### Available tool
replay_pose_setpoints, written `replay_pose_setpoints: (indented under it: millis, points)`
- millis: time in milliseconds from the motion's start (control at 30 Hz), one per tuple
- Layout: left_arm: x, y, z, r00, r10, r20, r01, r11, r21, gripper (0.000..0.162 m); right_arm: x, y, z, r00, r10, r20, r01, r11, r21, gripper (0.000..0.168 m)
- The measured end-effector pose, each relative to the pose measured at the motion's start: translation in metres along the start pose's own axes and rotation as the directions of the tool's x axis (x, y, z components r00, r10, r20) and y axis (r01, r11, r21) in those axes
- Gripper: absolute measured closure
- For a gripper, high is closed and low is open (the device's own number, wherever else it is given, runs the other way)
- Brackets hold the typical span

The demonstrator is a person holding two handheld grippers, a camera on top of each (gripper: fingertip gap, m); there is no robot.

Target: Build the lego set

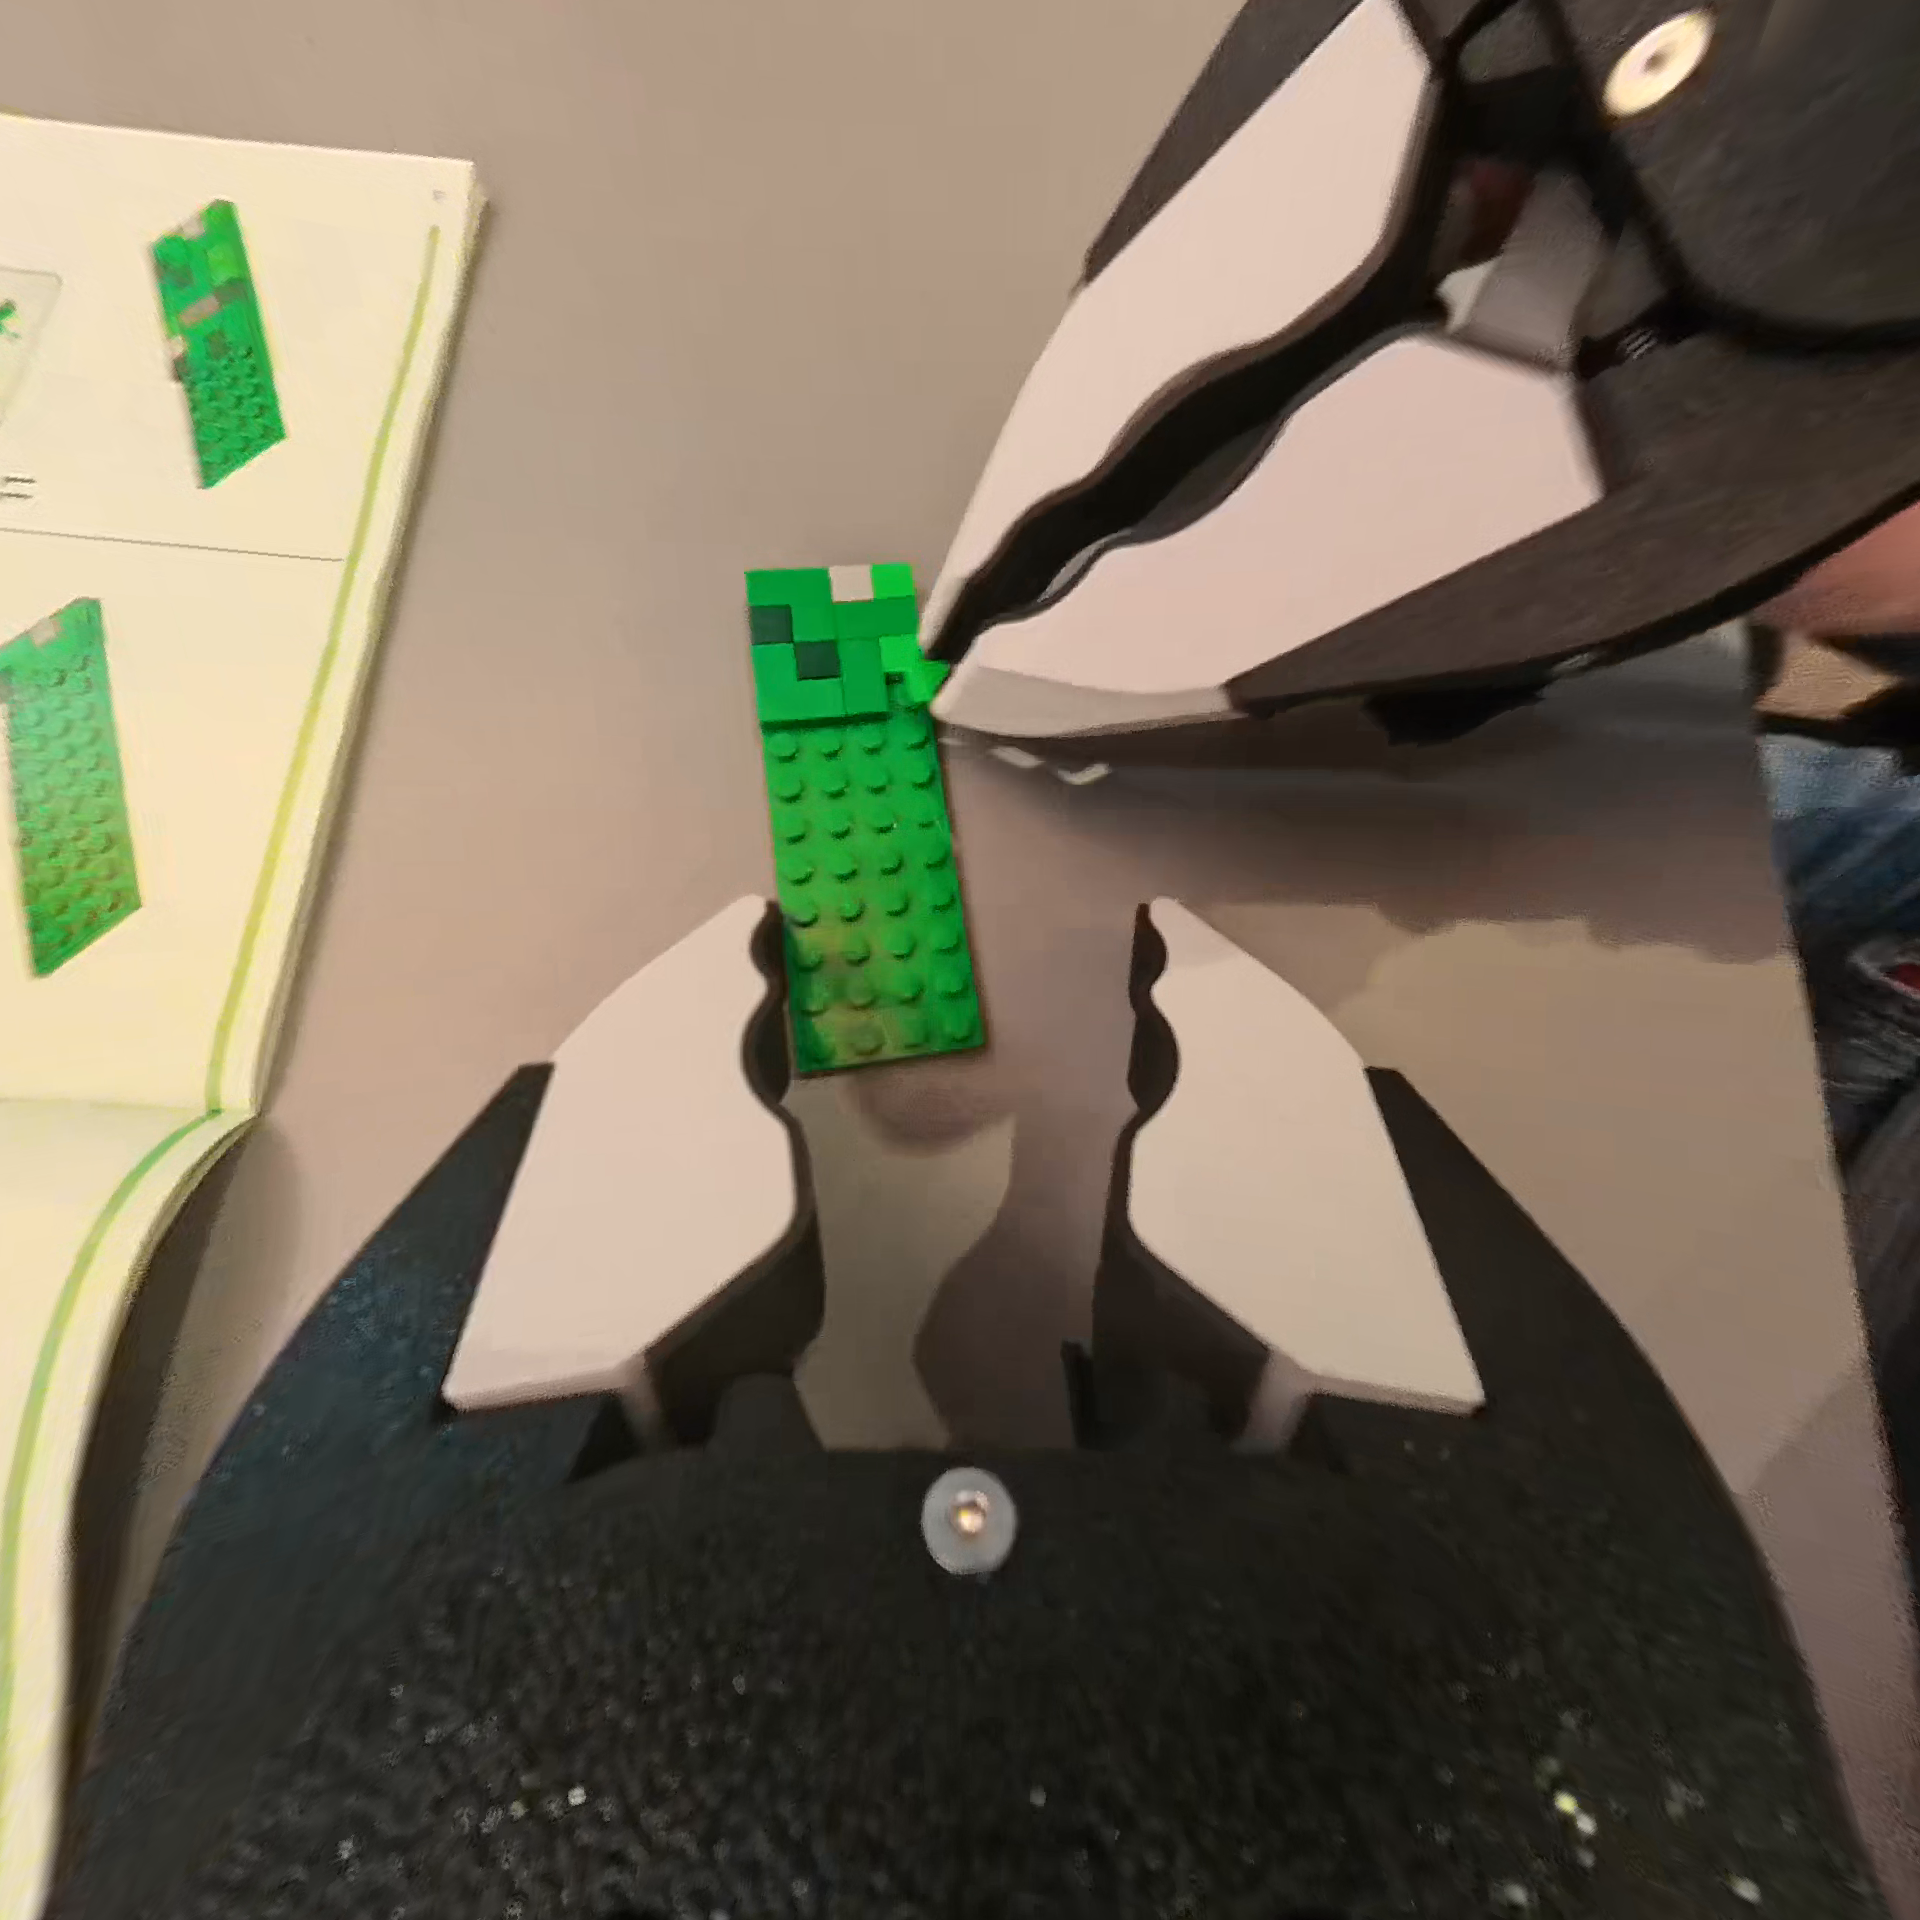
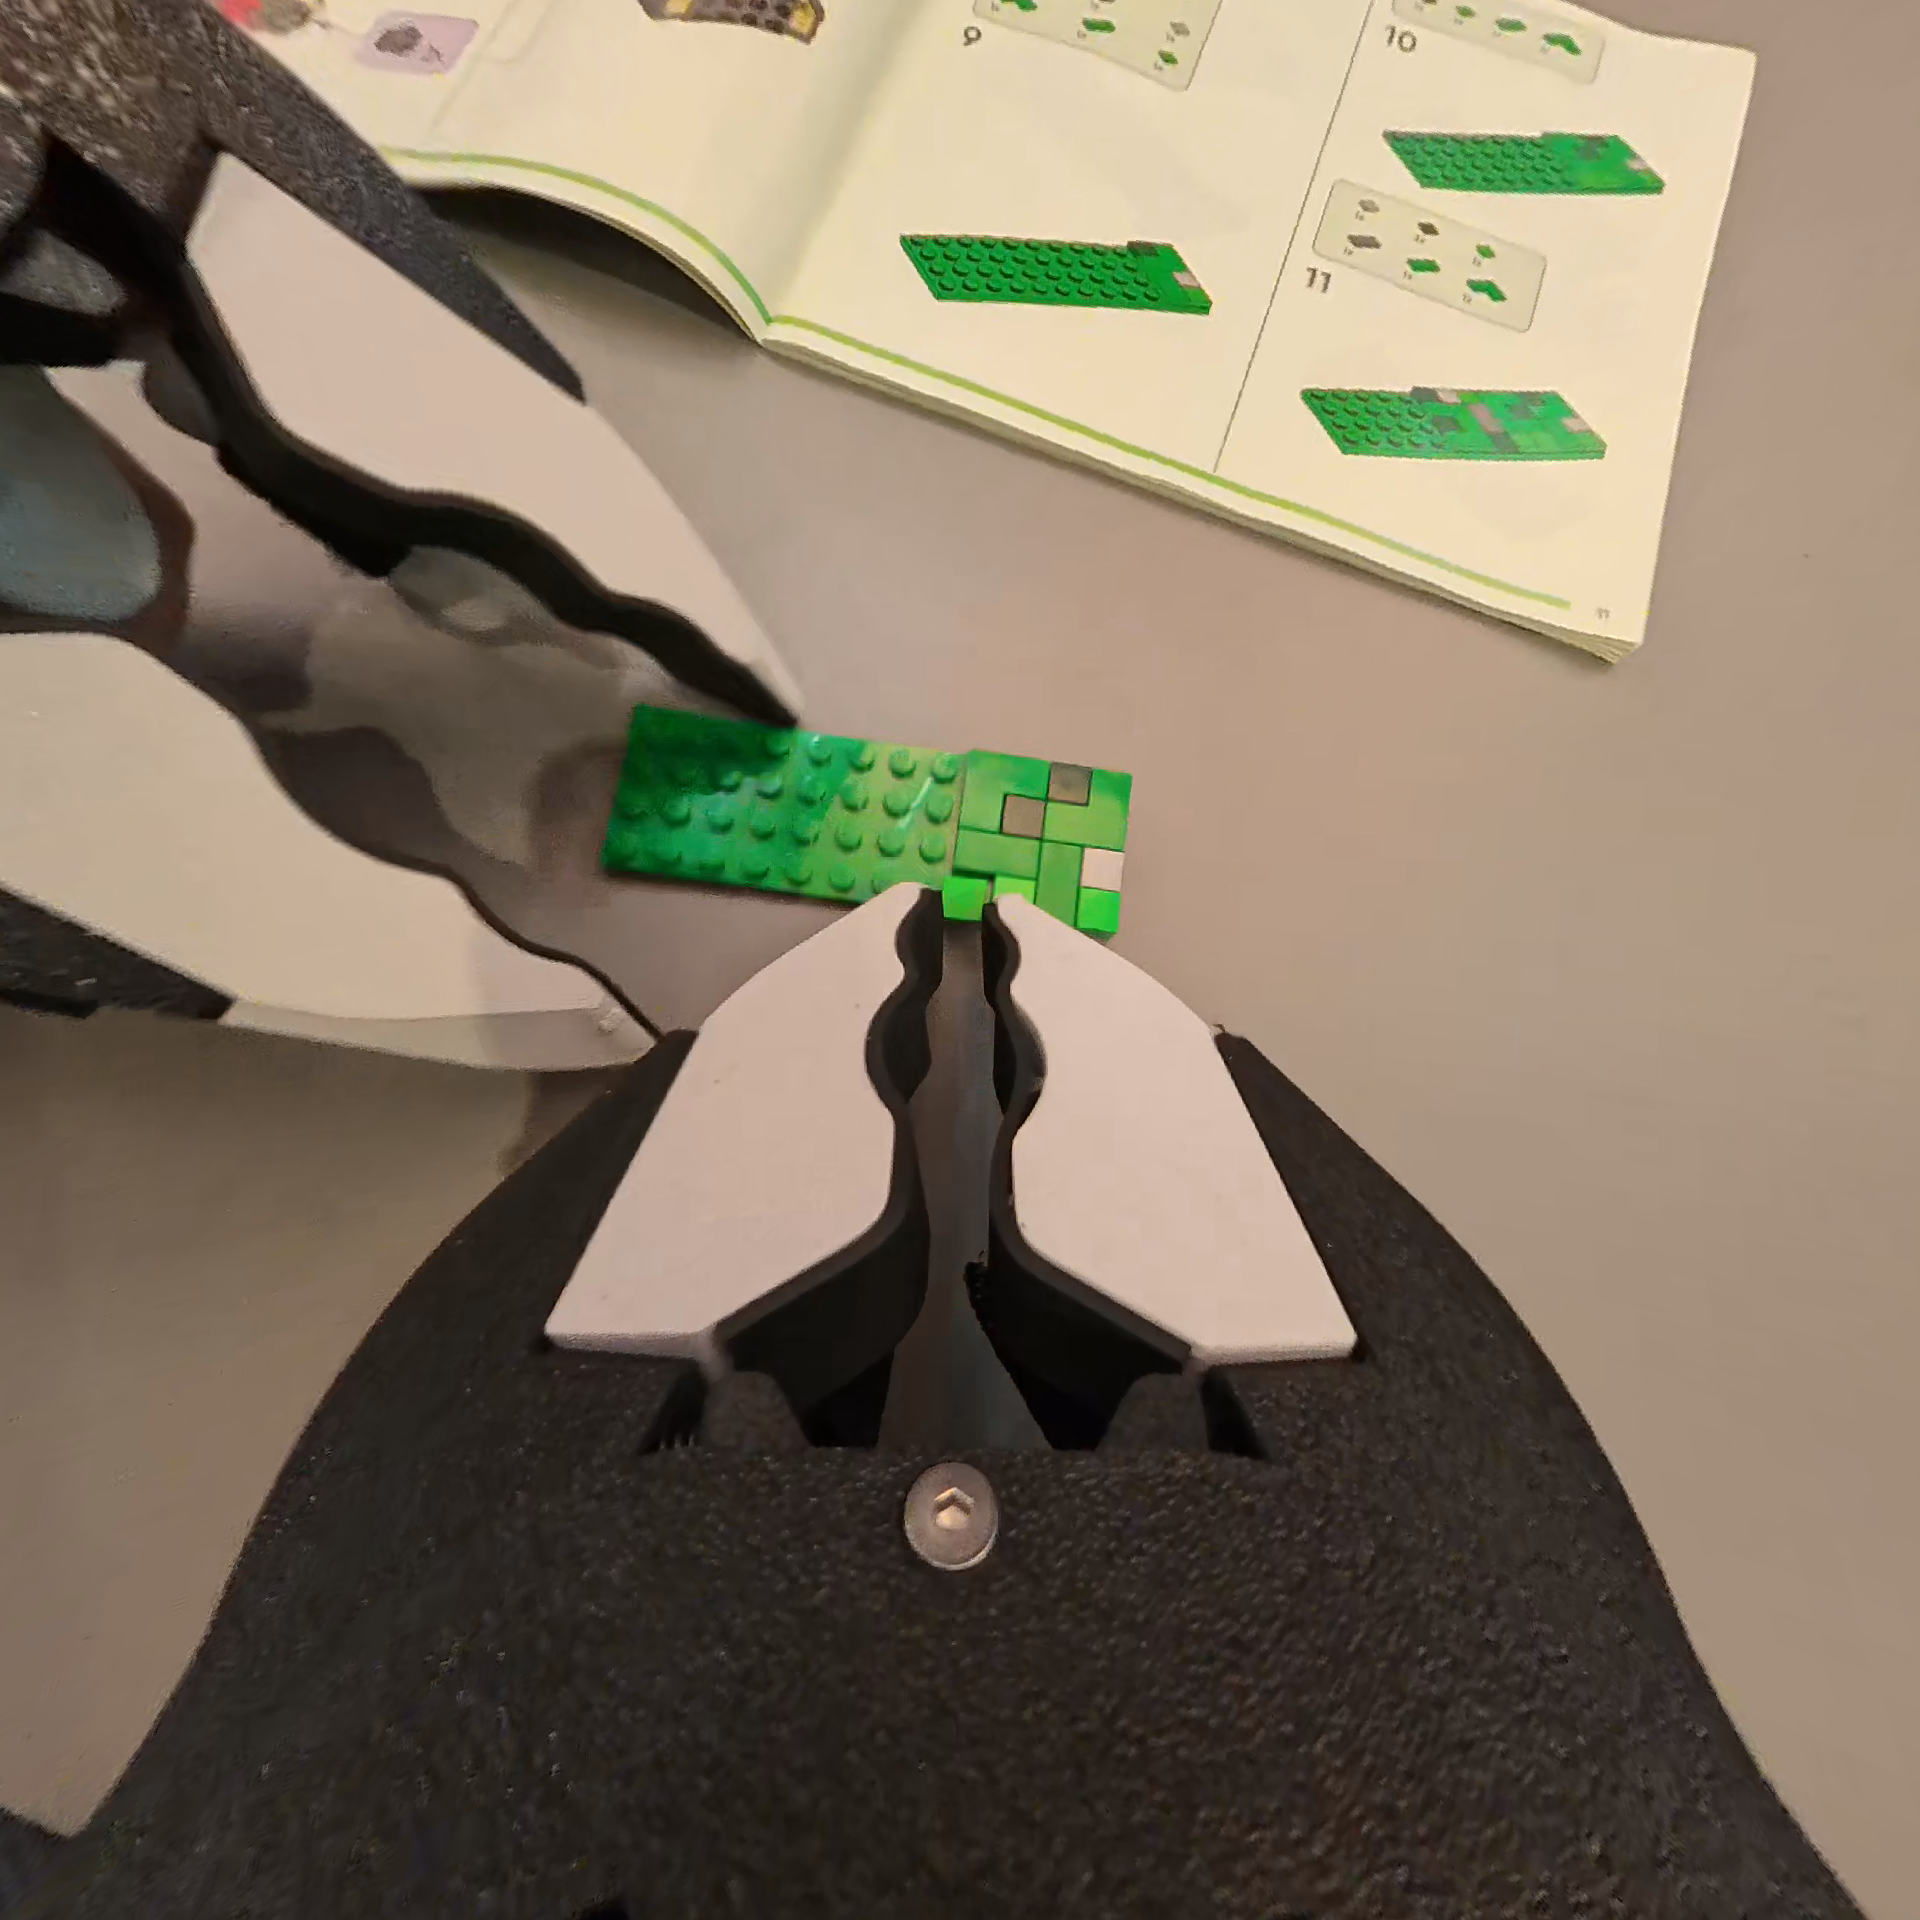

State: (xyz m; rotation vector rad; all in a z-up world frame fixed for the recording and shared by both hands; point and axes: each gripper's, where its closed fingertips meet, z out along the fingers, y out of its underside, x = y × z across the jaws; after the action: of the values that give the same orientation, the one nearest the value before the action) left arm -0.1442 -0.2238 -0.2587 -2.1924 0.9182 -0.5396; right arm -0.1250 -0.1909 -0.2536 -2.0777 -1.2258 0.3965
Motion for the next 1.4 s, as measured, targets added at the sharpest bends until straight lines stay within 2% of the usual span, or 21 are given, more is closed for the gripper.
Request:
replay_pose_setpoints:
  millis: [700, 1067, 1267, 1333, 1400]
  points:
    - [0.007, -0.002, 0.000, 0.998, -0.040, -0.056, 0.041, 0.999, 0.019, 0.103, 0.004, 0.002, 0.003, 0.997, -0.065, -0.041, 0.061, 0.994, -0.091, 0.161]
    - [0.009, -0.001, 0.000, 0.997, -0.036, -0.062, 0.037, 0.999, 0.012, 0.104, 0.007, 0.000, 0.004, 0.992, -0.110, -0.065, 0.106, 0.992, -0.072, 0.157]
    - [0.003, -0.002, 0.000, 1.000, -0.027, -0.005, 0.027, 1.000, 0.014, 0.096, 0.010, -0.003, -0.010, 0.982, -0.171, -0.076, 0.171, 0.985, -0.004, 0.159]
    - [0.002, -0.004, 0.001, 1.000, -0.010, 0.020, 0.010, 1.000, 0.019, 0.096, 0.011, 0.001, -0.012, 0.980, -0.192, -0.060, 0.193, 0.981, 0.012, 0.168]
    - [0.001, -0.007, 0.002, 0.999, 0.012, 0.049, -0.012, 1.000, 0.018, 0.099, 0.008, 0.008, -0.011, 0.982, -0.187, -0.013, 0.187, 0.982, 0.009, 0.168]
